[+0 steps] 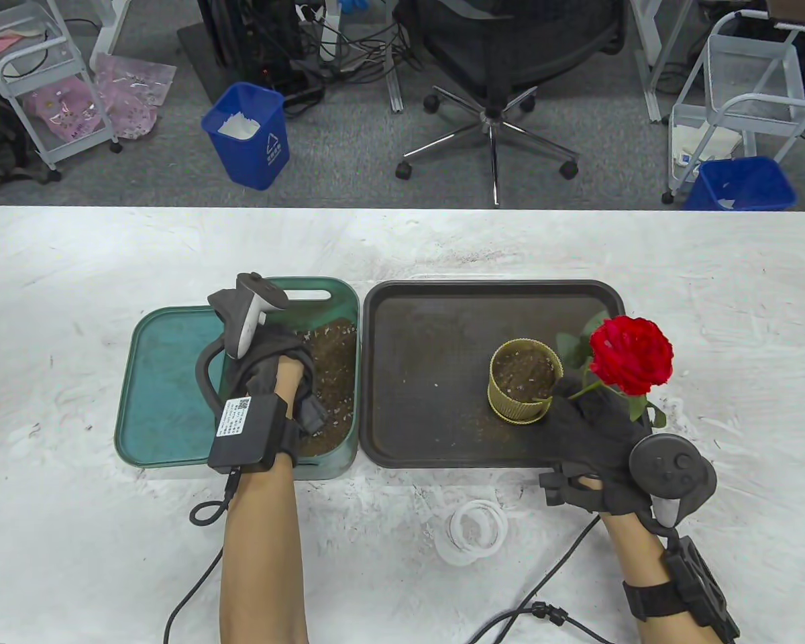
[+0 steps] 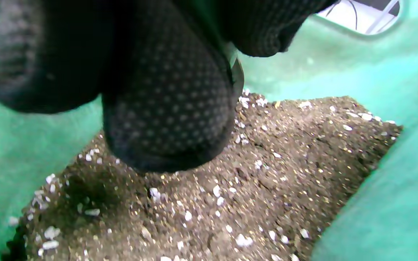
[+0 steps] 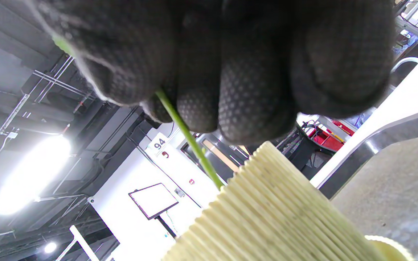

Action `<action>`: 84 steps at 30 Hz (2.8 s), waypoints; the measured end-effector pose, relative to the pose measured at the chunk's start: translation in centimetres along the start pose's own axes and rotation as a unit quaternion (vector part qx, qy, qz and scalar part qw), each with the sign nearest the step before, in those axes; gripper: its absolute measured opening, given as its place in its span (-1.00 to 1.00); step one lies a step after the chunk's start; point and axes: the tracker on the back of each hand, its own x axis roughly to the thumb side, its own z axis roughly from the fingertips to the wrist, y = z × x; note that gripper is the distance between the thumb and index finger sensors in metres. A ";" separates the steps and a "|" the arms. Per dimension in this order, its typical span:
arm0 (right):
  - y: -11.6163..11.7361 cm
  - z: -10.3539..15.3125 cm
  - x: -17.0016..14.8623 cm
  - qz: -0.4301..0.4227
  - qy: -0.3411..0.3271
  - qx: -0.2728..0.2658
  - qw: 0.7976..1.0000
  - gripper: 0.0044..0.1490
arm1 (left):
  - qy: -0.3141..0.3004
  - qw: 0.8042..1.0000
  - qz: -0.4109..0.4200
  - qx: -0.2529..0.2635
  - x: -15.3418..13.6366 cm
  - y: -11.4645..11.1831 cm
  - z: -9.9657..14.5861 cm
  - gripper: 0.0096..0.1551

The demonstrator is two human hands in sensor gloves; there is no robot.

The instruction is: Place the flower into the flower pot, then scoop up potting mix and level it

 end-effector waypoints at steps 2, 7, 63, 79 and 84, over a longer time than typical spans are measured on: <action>0.0 0.0 0.0 -0.001 0.001 0.000 1.000 -0.55 | -0.009 1.000 0.016 -0.017 -0.1 -0.1 -0.1 -0.38; 0.0 0.0 0.0 -0.001 0.000 0.000 1.000 -0.55 | -0.023 0.998 0.042 -0.042 -0.1 -0.4 -0.2 -0.38; 0.0 0.0 -0.2 -0.006 0.003 0.003 1.000 -0.55 | -0.255 0.864 0.398 -0.173 -6.0 2.1 10.0 -0.37; 0.0 0.0 -0.1 -0.002 0.000 0.003 1.000 -0.55 | -0.369 0.815 0.359 -0.267 3.8 -8.5 11.7 -0.37; 0.0 0.0 -0.1 0.000 -0.001 0.003 1.000 -0.54 | -0.381 0.818 0.342 -0.262 6.3 -11.9 11.2 -0.37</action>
